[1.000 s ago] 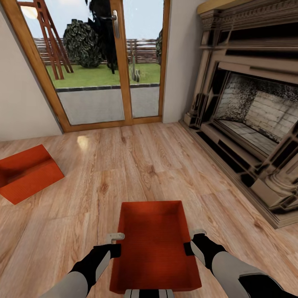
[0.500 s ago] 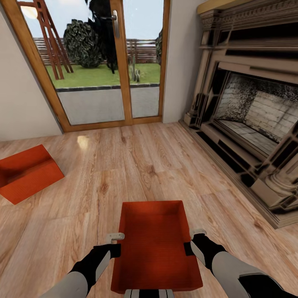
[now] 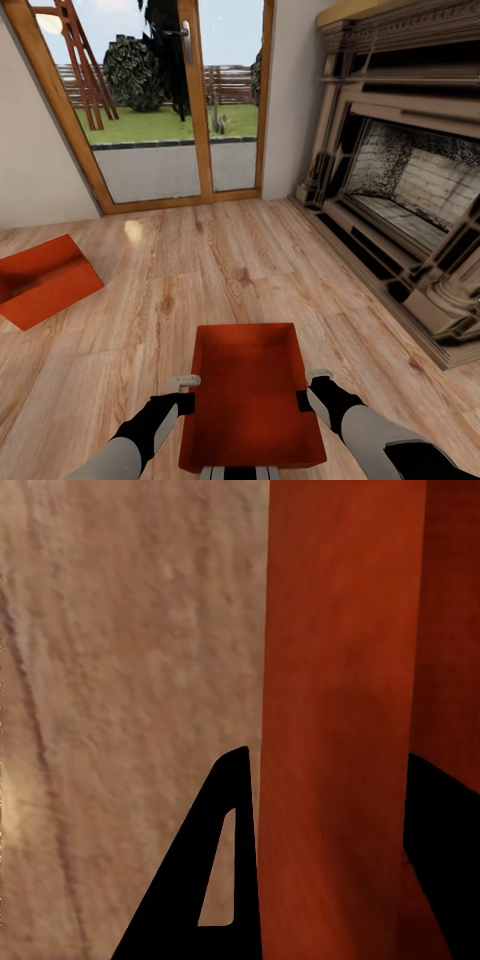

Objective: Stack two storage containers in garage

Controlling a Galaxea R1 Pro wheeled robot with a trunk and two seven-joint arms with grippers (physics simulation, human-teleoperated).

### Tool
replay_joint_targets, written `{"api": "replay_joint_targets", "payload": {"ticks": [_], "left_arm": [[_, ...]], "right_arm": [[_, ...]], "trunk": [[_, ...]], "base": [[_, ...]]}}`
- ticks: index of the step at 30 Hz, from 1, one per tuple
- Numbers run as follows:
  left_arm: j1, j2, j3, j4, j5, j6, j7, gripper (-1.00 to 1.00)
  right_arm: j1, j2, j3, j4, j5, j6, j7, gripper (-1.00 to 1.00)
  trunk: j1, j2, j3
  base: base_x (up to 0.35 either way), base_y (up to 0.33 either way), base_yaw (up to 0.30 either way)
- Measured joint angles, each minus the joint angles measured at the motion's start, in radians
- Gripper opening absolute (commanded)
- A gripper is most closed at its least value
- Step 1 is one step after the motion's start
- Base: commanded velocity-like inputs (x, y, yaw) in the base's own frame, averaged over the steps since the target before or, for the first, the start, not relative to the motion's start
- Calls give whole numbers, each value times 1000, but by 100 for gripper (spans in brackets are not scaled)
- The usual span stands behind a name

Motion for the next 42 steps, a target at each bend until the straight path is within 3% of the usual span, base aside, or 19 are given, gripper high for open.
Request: {"api": "replay_joint_targets", "payload": {"ticks": [6, 14, 22, 31, 42], "left_arm": [[0, 0, 0, 0, 0, 0, 0, -100], [0, 0, 0, 0, 0, 0, 0, -100], [0, 0, 0, 0, 0, 0, 0, -100], [0, 0, 0, 0, 0, 0, 0, -100], [0, 0, 0, 0, 0, 0, 0, -100]], "right_arm": [[0, 0, 0, 0, 1, 0, 0, -100], [0, 0, 0, 0, 1, 0, 0, -100], [0, 0, 0, 0, 1, 0, 0, -100], [0, 0, 1, 0, 1, -3, 0, -100], [0, 0, 1, 0, 1, -4, 0, -100]], "trunk": [[-3, 1, 23], [-3, 1, 23], [-6, 3, 54], [-6, 3, 54], [-11, 6, 93]], "base": [[0, 0, 0], [0, 0, 0], [0, 0, 0], [0, 0, 0], [0, 0, 0]]}}
